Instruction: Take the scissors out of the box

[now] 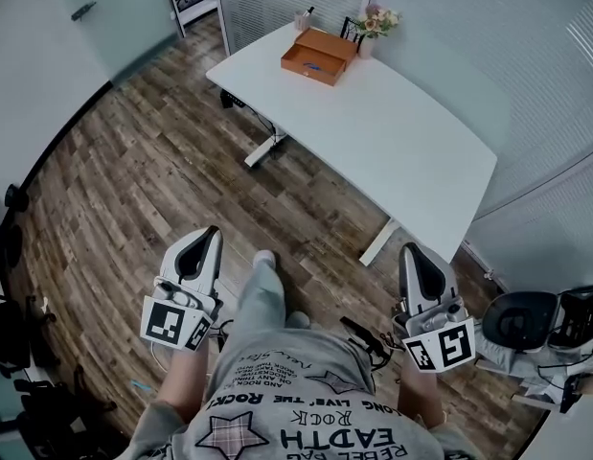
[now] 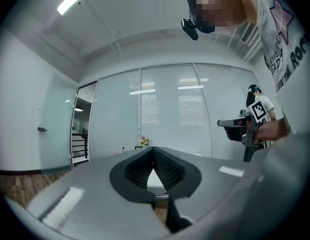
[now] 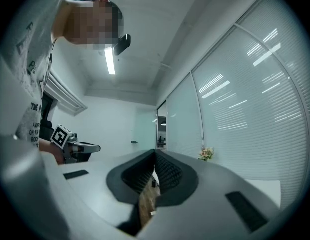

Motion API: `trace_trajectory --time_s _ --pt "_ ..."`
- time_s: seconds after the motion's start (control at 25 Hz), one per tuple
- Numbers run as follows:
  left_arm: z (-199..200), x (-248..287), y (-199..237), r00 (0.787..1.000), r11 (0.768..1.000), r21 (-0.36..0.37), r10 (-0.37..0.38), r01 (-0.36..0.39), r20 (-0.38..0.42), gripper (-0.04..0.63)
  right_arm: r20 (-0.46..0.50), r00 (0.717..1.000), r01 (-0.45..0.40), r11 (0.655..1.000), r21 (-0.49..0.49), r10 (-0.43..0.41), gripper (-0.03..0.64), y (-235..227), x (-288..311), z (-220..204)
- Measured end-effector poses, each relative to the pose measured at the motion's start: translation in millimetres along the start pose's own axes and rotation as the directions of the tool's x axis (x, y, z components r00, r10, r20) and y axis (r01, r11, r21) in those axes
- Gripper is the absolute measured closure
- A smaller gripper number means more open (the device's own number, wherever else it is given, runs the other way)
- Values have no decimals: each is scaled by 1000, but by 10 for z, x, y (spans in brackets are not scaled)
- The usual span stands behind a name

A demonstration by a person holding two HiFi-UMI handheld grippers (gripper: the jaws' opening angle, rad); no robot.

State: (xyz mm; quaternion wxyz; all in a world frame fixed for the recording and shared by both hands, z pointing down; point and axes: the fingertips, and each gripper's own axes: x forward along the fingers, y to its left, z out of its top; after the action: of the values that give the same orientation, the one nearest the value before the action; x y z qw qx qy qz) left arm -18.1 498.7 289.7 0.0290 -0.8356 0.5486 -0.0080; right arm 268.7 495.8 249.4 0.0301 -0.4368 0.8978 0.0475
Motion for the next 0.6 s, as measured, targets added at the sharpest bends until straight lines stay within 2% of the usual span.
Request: trace_trajectory --time_s 0.28,0.6 --pt "-67 420 356 1000 1000 -18 -21 21 1 586 -17 1000 -3 1000 -17 3 603 -113 517 -47" --pt "-72 1180 1077 998 998 -17 -55 55 6 586 -10 1000 17 1000 -23 -17 603 -333 1472 -103"
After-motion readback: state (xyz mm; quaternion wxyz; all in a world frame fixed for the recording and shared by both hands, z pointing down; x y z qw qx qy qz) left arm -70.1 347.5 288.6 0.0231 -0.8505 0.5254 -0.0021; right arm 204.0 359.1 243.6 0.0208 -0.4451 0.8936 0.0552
